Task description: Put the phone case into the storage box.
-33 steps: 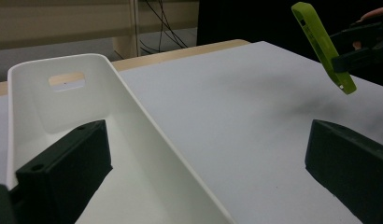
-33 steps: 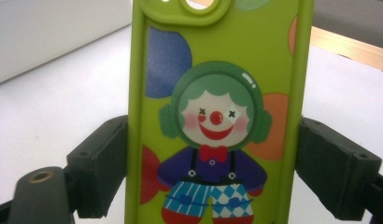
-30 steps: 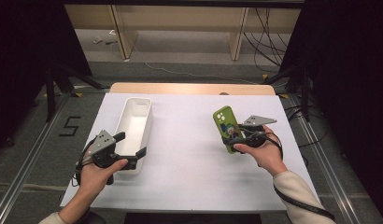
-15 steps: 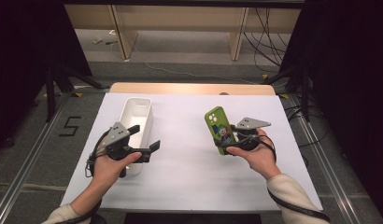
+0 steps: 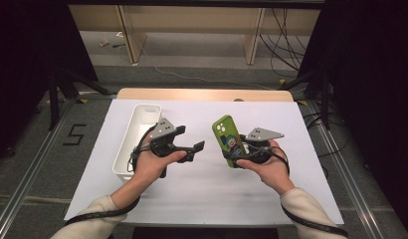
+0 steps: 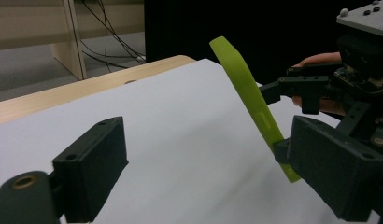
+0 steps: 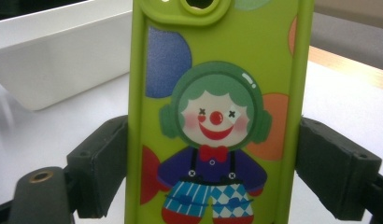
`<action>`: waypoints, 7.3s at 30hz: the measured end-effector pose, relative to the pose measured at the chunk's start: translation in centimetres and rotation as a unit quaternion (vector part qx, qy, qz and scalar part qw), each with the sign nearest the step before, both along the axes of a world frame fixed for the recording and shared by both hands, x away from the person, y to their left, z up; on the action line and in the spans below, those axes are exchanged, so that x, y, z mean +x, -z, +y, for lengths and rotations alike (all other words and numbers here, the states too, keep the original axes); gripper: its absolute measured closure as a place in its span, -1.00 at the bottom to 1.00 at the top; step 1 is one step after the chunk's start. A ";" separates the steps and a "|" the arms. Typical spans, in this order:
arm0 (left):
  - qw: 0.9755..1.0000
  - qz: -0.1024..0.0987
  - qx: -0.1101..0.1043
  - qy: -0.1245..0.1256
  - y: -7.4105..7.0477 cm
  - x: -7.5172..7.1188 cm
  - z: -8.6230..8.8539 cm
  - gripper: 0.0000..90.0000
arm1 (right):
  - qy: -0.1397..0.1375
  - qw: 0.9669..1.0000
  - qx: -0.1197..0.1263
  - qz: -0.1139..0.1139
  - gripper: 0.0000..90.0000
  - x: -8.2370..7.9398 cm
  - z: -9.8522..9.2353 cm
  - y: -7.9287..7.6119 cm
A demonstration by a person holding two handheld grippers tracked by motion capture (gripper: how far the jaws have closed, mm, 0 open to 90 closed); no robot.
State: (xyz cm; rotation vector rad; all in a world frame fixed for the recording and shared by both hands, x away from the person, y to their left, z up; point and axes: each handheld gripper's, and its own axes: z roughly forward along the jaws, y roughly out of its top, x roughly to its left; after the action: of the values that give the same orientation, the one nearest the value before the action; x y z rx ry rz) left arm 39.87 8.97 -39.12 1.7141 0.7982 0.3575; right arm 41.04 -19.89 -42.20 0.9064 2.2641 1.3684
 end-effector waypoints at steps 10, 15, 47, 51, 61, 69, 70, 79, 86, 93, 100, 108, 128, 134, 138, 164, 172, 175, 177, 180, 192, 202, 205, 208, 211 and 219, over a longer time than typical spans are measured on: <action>1.000 0.010 0.003 0.017 -0.1 0.9 -2.9 -0.62 | -0.001 1.000 0.009 -0.005 -0.63 -0.3 0.6 0.0; 1.000 0.016 -0.002 0.024 0.1 1.4 -4.3 -0.47 | -0.003 1.000 0.010 -0.005 -0.63 -0.4 0.8 0.0; 0.996 0.058 -0.038 0.048 1.3 2.5 -8.3 0.84 | 0.005 1.000 -0.004 -0.029 -0.64 -0.7 1.1 0.0; 0.996 0.057 -0.037 0.051 1.2 2.6 -8.4 0.85 | 0.008 1.000 0.000 -0.027 -0.64 -0.6 1.0 -0.2; 0.997 0.039 -0.021 0.059 1.1 2.9 -7.9 0.86 | -0.004 1.000 0.000 -0.015 -0.65 -0.5 0.6 -0.1; 0.996 0.021 -0.005 0.086 1.0 3.5 -7.2 0.86 | -0.019 1.000 -0.010 0.000 -0.65 -0.1 -0.6 0.3; 0.996 0.021 -0.005 0.086 1.0 3.5 -7.2 0.86 | -0.020 1.000 -0.013 0.004 -0.65 0.0 -0.8 0.5; 0.988 0.001 0.010 0.152 1.2 3.6 -7.4 0.86 | -0.038 0.999 -0.022 0.020 -0.59 0.7 -1.9 1.4; 0.986 -0.005 0.008 0.167 1.3 3.4 -7.7 0.86 | -0.065 0.997 -0.008 0.031 -0.49 0.9 -1.9 1.8; 0.983 -0.007 0.007 0.185 1.3 3.3 -7.9 0.86 | -0.096 0.995 0.018 0.036 -0.22 1.0 -1.9 2.0; 0.981 -0.012 -0.004 0.192 1.2 3.3 -7.9 0.86 | -0.123 0.990 0.036 0.059 0.05 1.2 -2.2 2.3; 0.980 -0.023 -0.021 0.197 1.0 3.4 -7.7 0.84 | -0.152 0.983 0.061 0.088 0.41 1.4 -2.5 2.3; 0.993 -0.016 -0.003 0.113 0.7 3.9 -7.2 -0.33 | -0.141 0.978 0.085 0.126 0.74 1.5 -3.1 1.5; 0.997 -0.016 0.005 0.078 0.4 4.0 -6.9 -0.66 | -0.082 0.987 0.075 0.116 0.74 1.4 -3.3 1.3; 0.998 -0.026 0.014 0.058 -0.1 3.7 -7.0 -0.85 | -0.049 0.991 0.065 0.107 0.74 1.3 -3.0 1.2; 0.999 -0.041 0.014 0.020 -1.0 3.3 -8.3 -1.00 | -0.006 0.996 0.023 0.091 0.74 0.7 -0.7 1.2; 0.999 -0.047 0.013 0.005 -1.1 3.2 -9.0 -1.00 | -0.005 0.996 0.020 0.092 0.74 0.4 -0.1 1.3; 0.999 -0.048 0.014 -0.006 -1.1 3.3 -9.1 -1.00 | -0.003 0.996 0.019 0.090 0.74 0.3 -0.1 1.2; 0.999 -0.047 0.014 -0.010 -1.1 3.3 -9.1 -0.98 | -0.001 0.996 0.016 0.089 0.74 0.3 0.0 1.2; 0.999 -0.046 0.013 -0.013 -1.0 3.3 -9.2 -0.97 | 0.001 0.996 0.015 0.089 0.74 0.2 0.0 1.2; 0.999 -0.042 0.018 -0.026 -0.6 3.2 -9.6 -0.83 | 0.004 0.996 0.011 0.084 0.74 0.1 0.4 1.2; 0.999 -0.036 0.011 -0.030 -0.5 3.2 -9.7 -0.69 | 0.011 0.997 0.010 0.079 0.74 0.0 0.4 1.2; 0.999 -0.036 0.006 -0.027 -0.4 3.2 -9.6 -0.67 | 0.012 0.997 0.009 0.078 0.73 0.0 0.4 1.2; 0.999 -0.035 0.004 -0.027 -0.4 3.2 -9.6 -0.66 | 0.013 0.997 0.009 0.075 0.73 0.0 0.4 1.2; 0.999 -0.036 0.001 -0.023 -0.5 3.3 -9.5 -0.65 | 0.014 0.997 0.011 0.071 0.72 0.0 0.4 1.2; 0.999 -0.036 -0.004 -0.022 -0.7 3.4 -9.2 -0.65 | 0.011 0.998 0.010 0.063 0.64 -0.1 0.3 1.2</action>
State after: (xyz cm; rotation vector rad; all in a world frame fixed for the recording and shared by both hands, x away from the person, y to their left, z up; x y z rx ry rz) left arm 43.22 -0.27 -38.43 1.6693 0.7838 0.4439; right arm 40.99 -19.54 -43.35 1.0494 2.3289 1.3612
